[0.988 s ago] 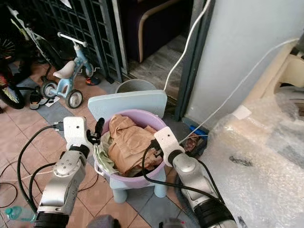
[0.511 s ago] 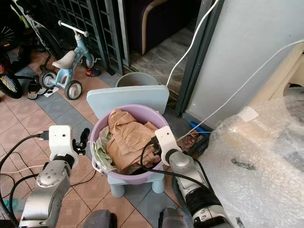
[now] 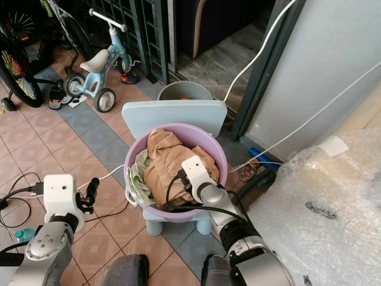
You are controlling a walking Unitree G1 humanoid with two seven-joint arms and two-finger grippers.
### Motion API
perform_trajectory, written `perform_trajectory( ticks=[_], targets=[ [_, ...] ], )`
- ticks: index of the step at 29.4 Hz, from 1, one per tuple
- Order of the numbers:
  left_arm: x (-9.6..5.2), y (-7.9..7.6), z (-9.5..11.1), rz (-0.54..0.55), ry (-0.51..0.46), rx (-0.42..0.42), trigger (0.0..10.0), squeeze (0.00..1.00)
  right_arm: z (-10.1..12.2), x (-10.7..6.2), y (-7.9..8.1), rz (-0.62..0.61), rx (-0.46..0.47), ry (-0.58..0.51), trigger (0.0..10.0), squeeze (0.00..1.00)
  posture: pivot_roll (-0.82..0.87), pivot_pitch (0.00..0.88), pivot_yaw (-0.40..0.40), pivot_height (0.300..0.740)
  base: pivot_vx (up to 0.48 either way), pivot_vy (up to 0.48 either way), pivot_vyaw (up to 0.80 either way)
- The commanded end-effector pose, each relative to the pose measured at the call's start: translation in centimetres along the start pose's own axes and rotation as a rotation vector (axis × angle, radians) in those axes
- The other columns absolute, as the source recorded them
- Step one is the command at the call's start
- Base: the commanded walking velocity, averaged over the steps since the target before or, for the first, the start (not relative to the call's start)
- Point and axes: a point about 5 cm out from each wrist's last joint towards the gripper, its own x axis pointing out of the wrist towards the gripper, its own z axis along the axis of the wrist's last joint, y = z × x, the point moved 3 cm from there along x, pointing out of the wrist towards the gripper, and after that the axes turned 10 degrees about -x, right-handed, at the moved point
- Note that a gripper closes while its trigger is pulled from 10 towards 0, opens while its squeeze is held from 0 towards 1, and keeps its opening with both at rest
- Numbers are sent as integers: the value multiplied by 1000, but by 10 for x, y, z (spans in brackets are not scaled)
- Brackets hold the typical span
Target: Clothes washing
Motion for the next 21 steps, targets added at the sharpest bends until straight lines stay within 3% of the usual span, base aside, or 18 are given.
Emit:
perform_trajectory(
  ticks=[1,6,7,11,12,14,21],
  targets=[
    [-3,3,2,8,3,12,10000,0,-3,1,5,8,-17,12,10000,1000,206,246,24,740,0,0,0],
    [-4,3,2,4,15,16,10000,0,-2,4,15,54,-49,32,10000,984,212,248,27,740,0,0,0],
    [-5,3,2,2,19,17,10000,0,-4,4,20,84,-46,46,10000,0,212,248,27,740,0,0,0],
    [-4,2,2,-3,24,20,10000,0,-9,3,32,144,-49,74,10000,0,213,246,29,740,0,0,0],
    [-3,1,2,-8,28,23,10000,0,-13,2,42,193,-28,85,2824,0,214,241,31,740,0,0,0],
    [-2,1,3,-9,31,25,10000,0,-15,2,46,205,-14,87,0,0,212,236,30,740,0,0,0],
    [2,-2,3,-12,34,28,10000,0,-20,0,50,229,-24,90,0,0,209,227,21,740,0,0,0]
  ],
)
